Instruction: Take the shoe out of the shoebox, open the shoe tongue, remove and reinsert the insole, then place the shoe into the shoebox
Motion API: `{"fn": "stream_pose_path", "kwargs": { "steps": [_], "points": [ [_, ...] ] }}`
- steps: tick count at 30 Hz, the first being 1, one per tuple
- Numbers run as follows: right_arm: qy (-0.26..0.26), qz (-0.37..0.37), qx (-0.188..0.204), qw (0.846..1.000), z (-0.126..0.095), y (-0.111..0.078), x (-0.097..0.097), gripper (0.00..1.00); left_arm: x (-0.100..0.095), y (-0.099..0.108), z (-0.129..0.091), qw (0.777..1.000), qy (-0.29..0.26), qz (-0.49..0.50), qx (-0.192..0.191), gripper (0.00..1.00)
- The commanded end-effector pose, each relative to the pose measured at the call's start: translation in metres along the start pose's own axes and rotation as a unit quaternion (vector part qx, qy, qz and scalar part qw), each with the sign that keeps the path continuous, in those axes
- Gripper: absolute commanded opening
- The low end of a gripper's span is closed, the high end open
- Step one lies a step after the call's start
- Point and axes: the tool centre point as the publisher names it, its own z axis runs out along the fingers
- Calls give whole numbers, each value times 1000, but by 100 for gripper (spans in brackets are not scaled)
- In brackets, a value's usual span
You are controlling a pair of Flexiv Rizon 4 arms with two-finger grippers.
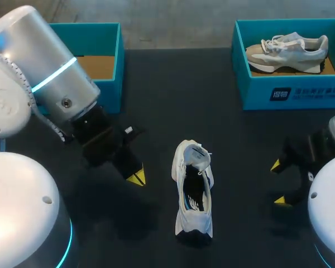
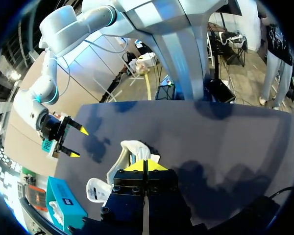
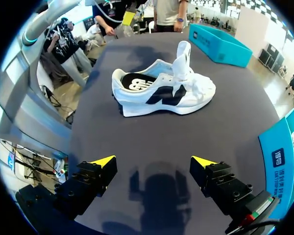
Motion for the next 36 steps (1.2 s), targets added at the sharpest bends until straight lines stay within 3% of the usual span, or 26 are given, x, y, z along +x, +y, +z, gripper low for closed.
{"fn": "stream_pose_path", "kwargs": {
  "steps": [1, 15, 22, 36],
  "points": [
    [-1, 0, 0, 1000, -3, -5, 3, 100, -15, 5, 7, 999, 46, 4, 2, 0],
    [17, -19, 32, 999, -19, -24, 5, 100, -17, 2, 38, 989, 139, 36, -20, 0],
    [24, -24, 40, 999, -21, -28, 5, 100, -22, 3, 53, 986, 157, 41, -24, 0],
    [30, -32, 60, 997, -29, -36, 0, 100, -35, 26, 72, 979, 192, 53, -48, 0]
  ]
}}
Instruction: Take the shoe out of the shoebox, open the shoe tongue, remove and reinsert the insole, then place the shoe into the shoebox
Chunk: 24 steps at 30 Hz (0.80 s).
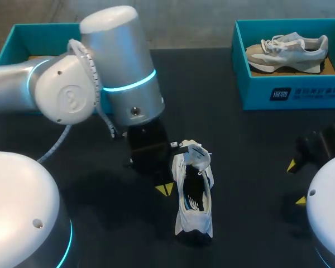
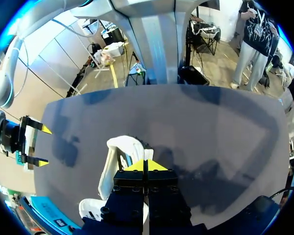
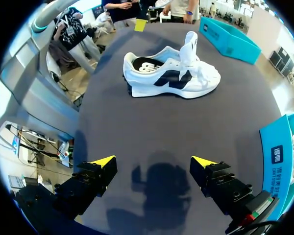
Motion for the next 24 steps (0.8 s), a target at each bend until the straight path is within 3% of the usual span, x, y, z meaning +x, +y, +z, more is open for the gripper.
{"fn": "stream_pose_path", "kwargs": {
  "steps": [1, 9, 24],
  "points": [
    [1, 1, 3, 1000, -2, -1, 0, 100, -14, 8, 9, 999, 36, 3, -2, 0],
    [1, 1, 3, 1000, -2, -1, 0, 100, -28, 17, 13, 998, 53, 29, -20, 0],
    [1, 1, 3, 1000, -2, -1, 0, 100, -38, 30, 32, 994, 84, 73, -5, 0]
  ]
}}
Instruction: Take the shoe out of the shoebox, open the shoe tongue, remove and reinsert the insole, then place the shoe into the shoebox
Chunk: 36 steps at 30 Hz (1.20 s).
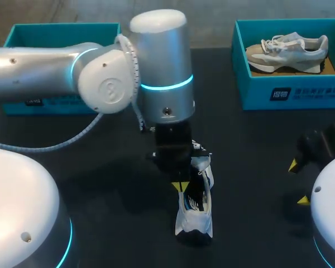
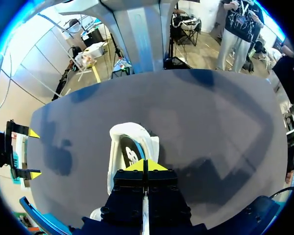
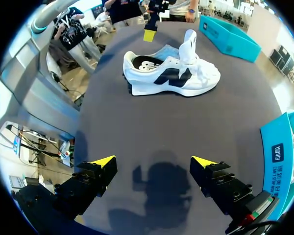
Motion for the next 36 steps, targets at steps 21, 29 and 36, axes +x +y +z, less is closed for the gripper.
{"fn": "stream_pose_path", "kwargs": {
  "steps": [21, 29, 36],
  "points": [
    [-1, 1, 2, 1000, 0, 0, 2, 100, -5, -2, 36, 994, 87, 60, 30, 0],
    [-1, 1, 2, 1000, 0, 0, 2, 100, -5, 1, 49, 994, 89, 59, 35, 0],
    [-1, 1, 2, 1000, 0, 0, 2, 100, -6, 6, 55, 994, 83, 55, 35, 0]
  ]
}}
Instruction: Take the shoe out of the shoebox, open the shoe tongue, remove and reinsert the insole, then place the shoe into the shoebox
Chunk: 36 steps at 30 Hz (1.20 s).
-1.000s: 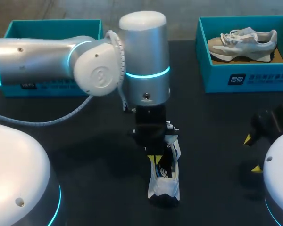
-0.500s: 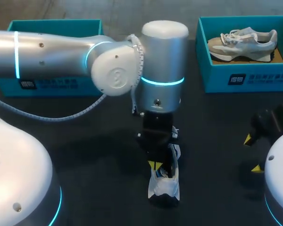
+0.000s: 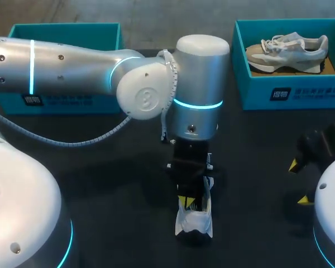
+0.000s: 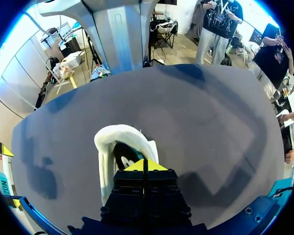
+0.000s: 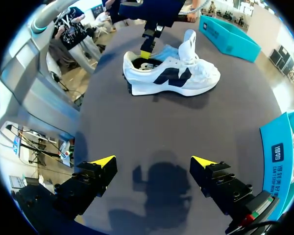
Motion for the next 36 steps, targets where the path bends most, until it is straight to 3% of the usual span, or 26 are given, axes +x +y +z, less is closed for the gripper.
{"fn": "stream_pose_path", "kwargs": {
  "steps": [1, 22, 28, 36],
  "points": [
    [-1, 0, 2, 1000, 0, 0, 2, 100, -2, 4, 6, 1000, -3, -1, 1, 0],
    [-1, 0, 2, 1000, 0, 0, 2, 100, -11, 13, 52, 999, -15, -32, -18, 0],
    [-1, 0, 2, 1000, 0, 0, 2, 100, -11, 15, 43, 998, -35, -41, -31, 0],
    [-1, 0, 2, 1000, 0, 0, 2, 100, -10, 12, 3, 996, -65, -35, -41, 0]
  ]
}}
